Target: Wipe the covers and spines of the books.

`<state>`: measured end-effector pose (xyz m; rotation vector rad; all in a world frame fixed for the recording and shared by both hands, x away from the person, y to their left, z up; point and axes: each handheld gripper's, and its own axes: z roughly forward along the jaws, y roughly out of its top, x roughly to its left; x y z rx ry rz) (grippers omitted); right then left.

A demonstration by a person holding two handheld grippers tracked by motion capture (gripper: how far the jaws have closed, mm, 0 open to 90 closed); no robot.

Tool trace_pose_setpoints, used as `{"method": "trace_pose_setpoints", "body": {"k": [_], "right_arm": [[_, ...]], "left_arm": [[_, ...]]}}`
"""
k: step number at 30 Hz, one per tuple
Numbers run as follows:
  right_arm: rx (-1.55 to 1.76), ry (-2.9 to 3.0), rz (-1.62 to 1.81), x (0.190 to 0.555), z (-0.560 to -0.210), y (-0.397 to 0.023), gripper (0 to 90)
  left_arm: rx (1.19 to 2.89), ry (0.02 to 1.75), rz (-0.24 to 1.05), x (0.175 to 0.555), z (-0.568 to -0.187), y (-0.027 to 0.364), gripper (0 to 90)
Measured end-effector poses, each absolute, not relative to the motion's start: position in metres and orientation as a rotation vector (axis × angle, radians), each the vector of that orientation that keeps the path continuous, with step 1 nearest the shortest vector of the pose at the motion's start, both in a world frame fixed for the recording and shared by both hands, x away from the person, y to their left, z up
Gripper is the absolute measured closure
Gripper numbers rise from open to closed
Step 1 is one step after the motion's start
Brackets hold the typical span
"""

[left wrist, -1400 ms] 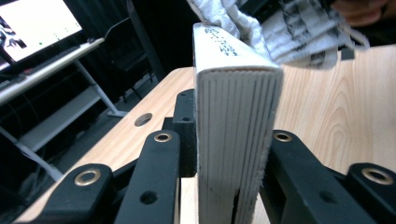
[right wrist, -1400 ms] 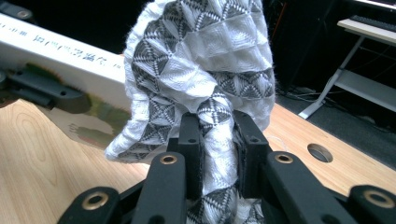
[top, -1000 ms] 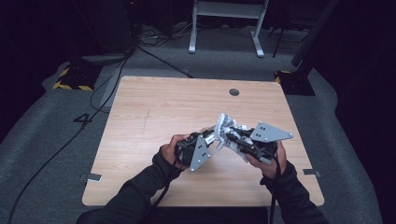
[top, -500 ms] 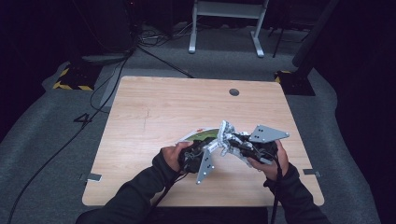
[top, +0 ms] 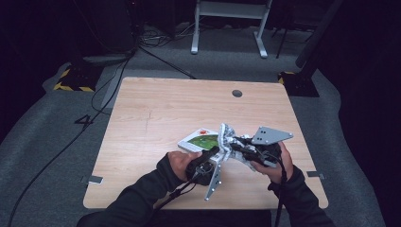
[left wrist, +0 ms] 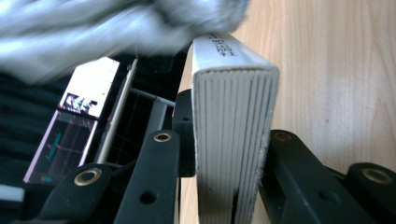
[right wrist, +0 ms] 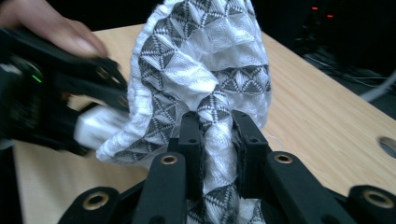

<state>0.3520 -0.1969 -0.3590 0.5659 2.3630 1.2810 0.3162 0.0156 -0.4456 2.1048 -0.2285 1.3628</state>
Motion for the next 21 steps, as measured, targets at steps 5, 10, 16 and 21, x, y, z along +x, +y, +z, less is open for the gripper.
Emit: {"method": "trace_pose_setpoints", "body": {"k": [5, 10, 16, 21], "right_arm": [[0.503, 2.451, 1.221, 0.349, -0.361, -0.178, 76.1], [0.540, 2.503, 1.122, 0.362, -0.364, -0.181, 76.0], [0.715, 2.501, 1.032, 0.396, -0.368, -0.202, 76.0], [0.670, 2.533, 1.015, 0.398, -0.366, -0.190, 75.8]], "left_arm": [[2.118, -0.289, 1.435, 0.314, -0.450, 0.013, 75.3], [2.123, -0.361, 1.505, 0.312, -0.452, 0.012, 75.3], [2.128, -0.359, 1.505, 0.314, -0.453, 0.012, 75.3], [2.122, -0.359, 1.496, 0.314, -0.454, 0.011, 75.3]]}}
